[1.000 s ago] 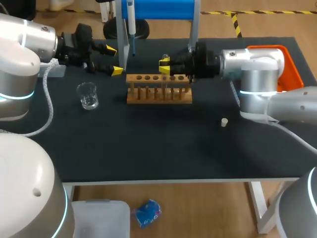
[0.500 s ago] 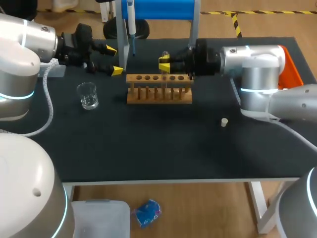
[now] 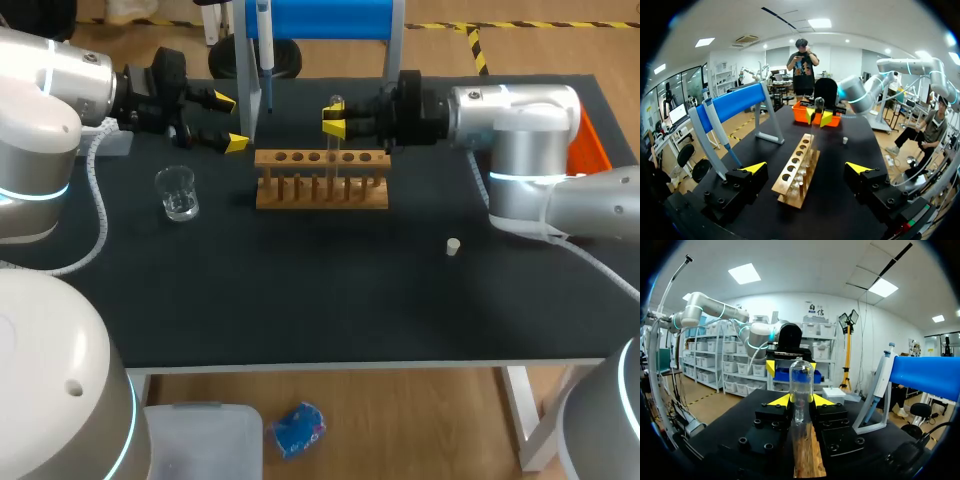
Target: Invert the test tube, pick up the pipette, mount the tip to pipette, aspirate from beaker and dispense into the tube, eject the tip, return the pipette, and cap with the stopper.
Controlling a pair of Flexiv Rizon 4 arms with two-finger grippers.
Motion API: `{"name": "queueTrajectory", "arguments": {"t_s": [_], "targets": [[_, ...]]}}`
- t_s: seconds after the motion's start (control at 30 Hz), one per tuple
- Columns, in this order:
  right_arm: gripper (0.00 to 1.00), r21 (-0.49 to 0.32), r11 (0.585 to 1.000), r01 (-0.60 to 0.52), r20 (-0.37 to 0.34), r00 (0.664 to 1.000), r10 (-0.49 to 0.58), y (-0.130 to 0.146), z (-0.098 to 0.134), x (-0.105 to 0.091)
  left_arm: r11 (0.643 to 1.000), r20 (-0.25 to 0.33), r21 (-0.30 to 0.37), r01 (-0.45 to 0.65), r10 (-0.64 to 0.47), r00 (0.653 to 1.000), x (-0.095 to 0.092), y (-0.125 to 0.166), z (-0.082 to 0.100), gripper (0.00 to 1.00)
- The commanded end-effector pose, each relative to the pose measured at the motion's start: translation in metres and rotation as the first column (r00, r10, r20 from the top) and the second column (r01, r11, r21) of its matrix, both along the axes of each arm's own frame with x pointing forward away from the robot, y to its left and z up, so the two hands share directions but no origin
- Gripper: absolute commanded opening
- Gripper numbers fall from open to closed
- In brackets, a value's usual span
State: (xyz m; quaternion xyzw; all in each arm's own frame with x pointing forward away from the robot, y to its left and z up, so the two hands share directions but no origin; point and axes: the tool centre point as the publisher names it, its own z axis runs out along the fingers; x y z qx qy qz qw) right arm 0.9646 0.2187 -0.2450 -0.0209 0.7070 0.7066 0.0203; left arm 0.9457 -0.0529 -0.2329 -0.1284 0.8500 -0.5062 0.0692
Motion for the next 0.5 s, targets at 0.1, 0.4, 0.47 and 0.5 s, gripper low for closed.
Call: {"name": "queueTrajectory", "arguments": {"t_s": [0.1,0.4,0.47,0.5], "targets": [[0.0,0.011,1.0,0.009,0.003,1.0,-0.009,-0.004,0.01,-0.003,1.0,0.0,0.0,-0.001,0.001,1.0,0.0,0.0,0.0,1.0],[0.0,0.04,0.999,0.005,0.014,1.0,-0.005,-0.006,0.026,-0.001,1.0,0.0,0.0,-0.001,0.001,1.0,0.0,0.0,0.0,1.0],[0.0,0.045,0.999,0.004,0.02,1.0,-0.005,-0.007,0.031,-0.001,1.0,0.0,0.0,-0.001,0.001,1.0,0.0,0.0,0.0,1.0],[0.0,0.045,0.999,0.005,0.025,1.0,-0.006,-0.007,0.033,-0.002,1.0,0.0,0.0,-0.001,0.001,1.0,0.0,0.0,0.0,1.0]]}}
